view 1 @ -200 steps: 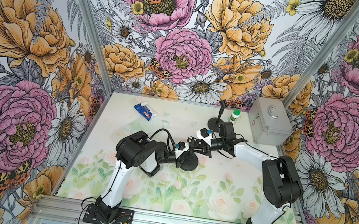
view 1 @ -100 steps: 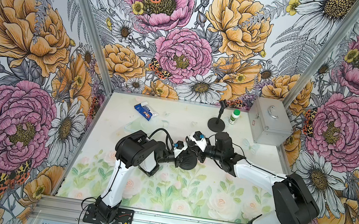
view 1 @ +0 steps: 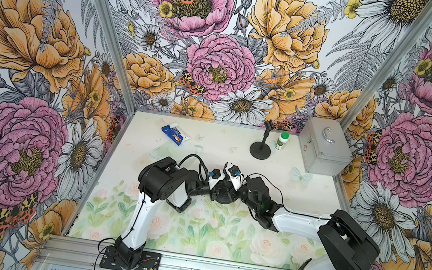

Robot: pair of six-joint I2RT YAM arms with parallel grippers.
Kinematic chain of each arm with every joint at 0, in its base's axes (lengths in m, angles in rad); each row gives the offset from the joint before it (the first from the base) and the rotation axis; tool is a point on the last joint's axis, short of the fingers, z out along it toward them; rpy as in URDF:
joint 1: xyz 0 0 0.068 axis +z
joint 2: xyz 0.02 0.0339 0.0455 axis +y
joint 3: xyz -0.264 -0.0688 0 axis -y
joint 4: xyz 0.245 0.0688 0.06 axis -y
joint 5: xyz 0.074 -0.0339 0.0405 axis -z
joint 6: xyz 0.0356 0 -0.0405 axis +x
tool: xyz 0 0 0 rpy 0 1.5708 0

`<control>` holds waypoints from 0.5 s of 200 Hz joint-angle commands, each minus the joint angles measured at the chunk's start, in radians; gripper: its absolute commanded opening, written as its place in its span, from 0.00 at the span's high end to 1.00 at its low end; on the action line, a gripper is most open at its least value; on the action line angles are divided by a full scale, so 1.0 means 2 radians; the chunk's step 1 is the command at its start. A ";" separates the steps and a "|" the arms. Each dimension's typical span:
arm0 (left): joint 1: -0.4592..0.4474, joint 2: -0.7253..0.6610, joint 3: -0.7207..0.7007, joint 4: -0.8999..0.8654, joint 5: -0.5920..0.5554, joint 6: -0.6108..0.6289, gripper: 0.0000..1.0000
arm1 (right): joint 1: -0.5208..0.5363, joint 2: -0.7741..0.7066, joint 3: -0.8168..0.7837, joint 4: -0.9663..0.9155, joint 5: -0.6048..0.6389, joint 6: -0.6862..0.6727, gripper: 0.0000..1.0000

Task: Assemble a microphone stand
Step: Screw the microphone stand pole into the microphone stand base.

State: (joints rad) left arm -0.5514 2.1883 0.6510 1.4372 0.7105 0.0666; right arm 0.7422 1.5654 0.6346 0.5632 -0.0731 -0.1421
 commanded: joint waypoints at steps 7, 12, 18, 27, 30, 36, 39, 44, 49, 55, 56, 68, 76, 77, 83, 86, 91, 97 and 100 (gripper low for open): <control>-0.015 0.012 0.000 -0.013 0.017 0.023 0.82 | -0.065 -0.030 0.027 -0.176 -0.248 -0.168 0.47; -0.015 0.012 0.000 -0.013 0.017 0.023 0.82 | -0.076 -0.029 0.038 -0.203 -0.270 -0.184 0.47; -0.015 0.011 0.000 -0.013 0.017 0.023 0.82 | -0.090 -0.027 0.055 -0.234 -0.299 -0.202 0.47; -0.015 0.012 0.000 -0.013 0.017 0.023 0.82 | -0.109 -0.017 0.080 -0.281 -0.339 -0.224 0.46; -0.015 0.011 0.000 -0.013 0.017 0.023 0.82 | -0.115 -0.014 0.089 -0.292 -0.349 -0.230 0.46; -0.015 0.011 0.000 -0.013 0.017 0.023 0.82 | -0.126 -0.005 0.101 -0.303 -0.362 -0.231 0.46; -0.015 0.011 0.000 -0.013 0.017 0.023 0.82 | -0.130 -0.002 0.107 -0.306 -0.371 -0.230 0.46; -0.015 0.011 0.000 -0.013 0.018 0.023 0.82 | -0.138 0.004 0.114 -0.308 -0.385 -0.231 0.46; -0.015 0.011 0.000 -0.013 0.018 0.024 0.82 | -0.143 0.009 0.120 -0.308 -0.395 -0.233 0.46; -0.015 0.012 0.000 -0.013 0.017 0.024 0.82 | -0.147 0.015 0.128 -0.308 -0.404 -0.233 0.46; -0.015 0.011 0.000 -0.012 0.017 0.023 0.82 | -0.148 0.016 0.129 -0.308 -0.405 -0.233 0.46; -0.015 0.011 0.000 -0.013 0.018 0.024 0.82 | -0.149 0.029 0.146 -0.308 -0.408 -0.232 0.46; -0.014 0.011 0.000 -0.012 0.018 0.023 0.82 | -0.148 0.037 0.157 -0.308 -0.413 -0.230 0.46; -0.014 0.011 0.000 -0.012 0.018 0.023 0.82 | -0.148 0.038 0.158 -0.308 -0.414 -0.230 0.46; -0.015 0.011 0.000 -0.012 0.018 0.024 0.82 | -0.148 0.044 0.165 -0.308 -0.417 -0.229 0.47; -0.014 0.011 0.000 -0.013 0.018 0.024 0.82 | -0.148 0.045 0.167 -0.307 -0.419 -0.228 0.47; -0.014 0.012 0.000 -0.013 0.018 0.024 0.82 | -0.148 0.050 0.172 -0.307 -0.420 -0.227 0.49; -0.014 0.012 0.000 -0.013 0.018 0.024 0.82 | -0.146 0.053 0.177 -0.307 -0.420 -0.227 0.51; -0.014 0.012 0.000 -0.013 0.018 0.024 0.82 | -0.146 0.054 0.178 -0.307 -0.419 -0.227 0.51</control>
State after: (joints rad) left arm -0.5617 2.1883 0.6537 1.4368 0.7116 0.0895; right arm 0.4404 1.6402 0.9428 0.0010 -0.8280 -0.5739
